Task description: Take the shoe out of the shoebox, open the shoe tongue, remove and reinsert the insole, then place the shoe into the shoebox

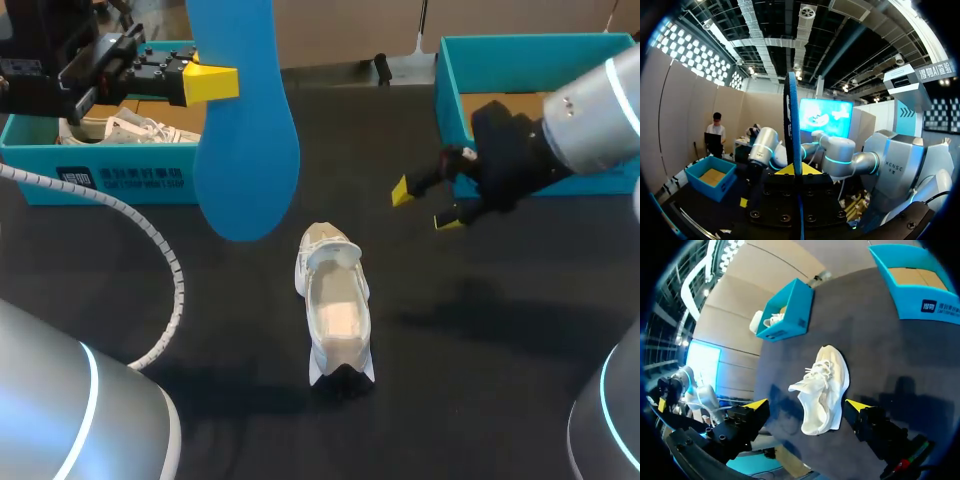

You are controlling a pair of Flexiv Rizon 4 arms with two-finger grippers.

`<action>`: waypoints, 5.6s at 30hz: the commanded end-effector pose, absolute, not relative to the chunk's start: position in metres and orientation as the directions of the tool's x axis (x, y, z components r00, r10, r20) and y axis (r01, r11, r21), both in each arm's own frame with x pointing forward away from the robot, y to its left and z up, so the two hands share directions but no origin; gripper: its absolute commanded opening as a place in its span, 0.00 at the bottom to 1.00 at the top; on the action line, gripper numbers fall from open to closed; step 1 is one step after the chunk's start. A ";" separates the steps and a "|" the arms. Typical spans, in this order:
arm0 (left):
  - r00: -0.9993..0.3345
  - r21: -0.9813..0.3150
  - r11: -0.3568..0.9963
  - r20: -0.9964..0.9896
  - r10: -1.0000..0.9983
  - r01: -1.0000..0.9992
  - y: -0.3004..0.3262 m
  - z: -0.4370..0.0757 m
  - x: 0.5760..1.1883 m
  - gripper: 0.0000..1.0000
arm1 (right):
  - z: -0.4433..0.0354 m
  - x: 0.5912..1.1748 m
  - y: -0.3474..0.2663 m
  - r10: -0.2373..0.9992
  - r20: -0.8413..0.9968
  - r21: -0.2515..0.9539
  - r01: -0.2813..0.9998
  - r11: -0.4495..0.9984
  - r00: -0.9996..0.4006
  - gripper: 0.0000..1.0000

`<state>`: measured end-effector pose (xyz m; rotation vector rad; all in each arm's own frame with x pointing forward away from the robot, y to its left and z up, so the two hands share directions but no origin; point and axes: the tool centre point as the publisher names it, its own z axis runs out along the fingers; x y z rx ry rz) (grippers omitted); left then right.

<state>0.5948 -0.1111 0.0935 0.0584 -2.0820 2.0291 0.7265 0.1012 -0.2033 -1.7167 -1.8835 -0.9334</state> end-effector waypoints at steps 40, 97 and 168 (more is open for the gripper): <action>-0.972 -0.981 0.041 0.194 0.135 -0.190 -0.112 0.093 0.596 0.00 | -0.170 0.734 0.125 0.274 0.957 0.097 0.995 0.003 -0.094 1.00; -0.639 -0.641 -0.014 -0.767 0.065 0.768 -0.123 0.003 0.660 0.00 | -0.156 0.737 0.116 0.145 0.986 0.078 0.997 0.009 -0.079 1.00; 0.155 0.193 0.152 -0.961 0.228 0.969 -0.176 -0.134 0.723 0.00 | -0.156 0.737 0.116 0.145 0.986 0.078 0.997 0.009 -0.079 1.00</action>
